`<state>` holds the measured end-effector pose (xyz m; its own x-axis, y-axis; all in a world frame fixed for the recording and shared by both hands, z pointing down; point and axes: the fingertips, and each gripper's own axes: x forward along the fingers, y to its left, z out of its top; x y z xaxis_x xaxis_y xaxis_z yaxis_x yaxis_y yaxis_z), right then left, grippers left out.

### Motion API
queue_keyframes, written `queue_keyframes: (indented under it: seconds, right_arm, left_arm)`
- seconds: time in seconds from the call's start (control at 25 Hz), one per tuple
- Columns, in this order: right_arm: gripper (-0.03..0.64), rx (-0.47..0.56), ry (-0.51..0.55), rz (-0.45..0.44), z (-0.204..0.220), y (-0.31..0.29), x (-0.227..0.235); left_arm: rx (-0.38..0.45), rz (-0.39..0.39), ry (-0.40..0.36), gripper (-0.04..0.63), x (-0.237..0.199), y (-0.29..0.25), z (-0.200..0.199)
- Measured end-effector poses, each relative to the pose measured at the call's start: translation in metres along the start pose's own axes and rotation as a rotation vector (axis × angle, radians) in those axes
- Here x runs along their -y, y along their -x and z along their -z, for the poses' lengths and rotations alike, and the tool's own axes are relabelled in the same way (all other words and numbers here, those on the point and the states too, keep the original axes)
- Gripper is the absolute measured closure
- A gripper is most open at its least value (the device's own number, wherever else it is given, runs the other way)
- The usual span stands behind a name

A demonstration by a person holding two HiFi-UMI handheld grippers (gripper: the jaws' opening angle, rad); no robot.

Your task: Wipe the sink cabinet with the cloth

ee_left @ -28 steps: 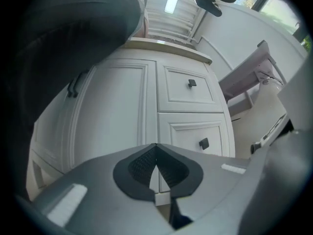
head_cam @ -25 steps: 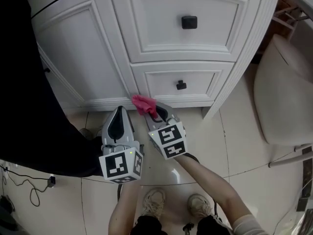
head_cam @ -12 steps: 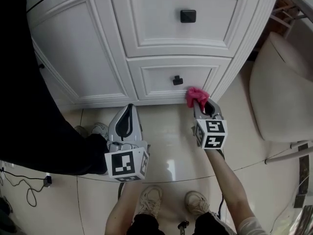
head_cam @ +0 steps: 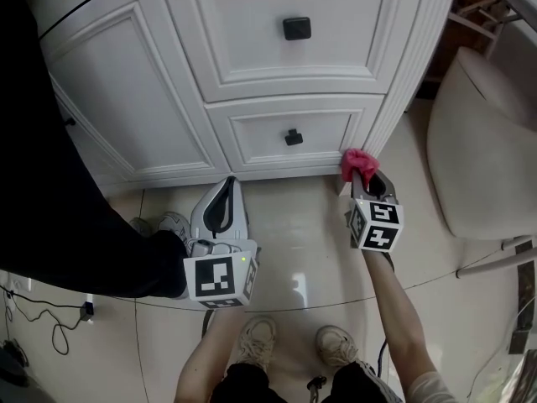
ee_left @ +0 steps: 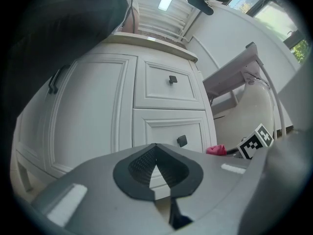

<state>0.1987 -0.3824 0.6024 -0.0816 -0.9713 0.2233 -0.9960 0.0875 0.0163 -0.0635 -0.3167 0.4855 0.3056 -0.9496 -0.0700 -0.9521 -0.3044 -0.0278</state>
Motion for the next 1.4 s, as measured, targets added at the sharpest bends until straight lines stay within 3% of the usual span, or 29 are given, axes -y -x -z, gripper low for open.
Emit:
queue_keyframes:
  seconds: [0.16,0.28,0.48,0.6,0.88,1.12,1.4]
  right_arm:
    - [0.552,-0.005,-0.065,-0.037,-0.016,0.022,-0.016]
    - [0.554,-0.001,-0.146,-0.07,-0.048,0.062,-0.033]
    - [0.552,0.127,-0.189,-0.145,-0.173,0.122,-0.069]
    - [0.552,0.197,-0.125,-0.182,-0.228,0.169,-0.096]
    - [0.551,0.302,-0.07,-0.199,-0.255,0.254,-0.125]
    - [0.552,0.351,0.049,-0.17,-0.258,0.276,-0.128]
    - [0.552,0.333,0.031,-0.138,-0.25,0.277,-0.106]
  left_arm:
    - [0.011,0.005,-0.006,0.584,0.0,-0.005,-0.017]
    - [0.02,0.045,-0.02,0.584,0.019,-0.001,-0.061]
    - [0.138,0.078,-0.025,0.584,0.047,0.002,-0.186]
    - [0.178,0.045,0.011,0.584,0.059,0.028,-0.229]
    - [0.163,-0.013,0.048,0.584,0.058,0.096,-0.234]
    - [0.147,0.018,-0.062,0.584,0.075,0.107,-0.222]
    - [0.168,0.023,-0.119,0.584,0.085,0.104,-0.221]
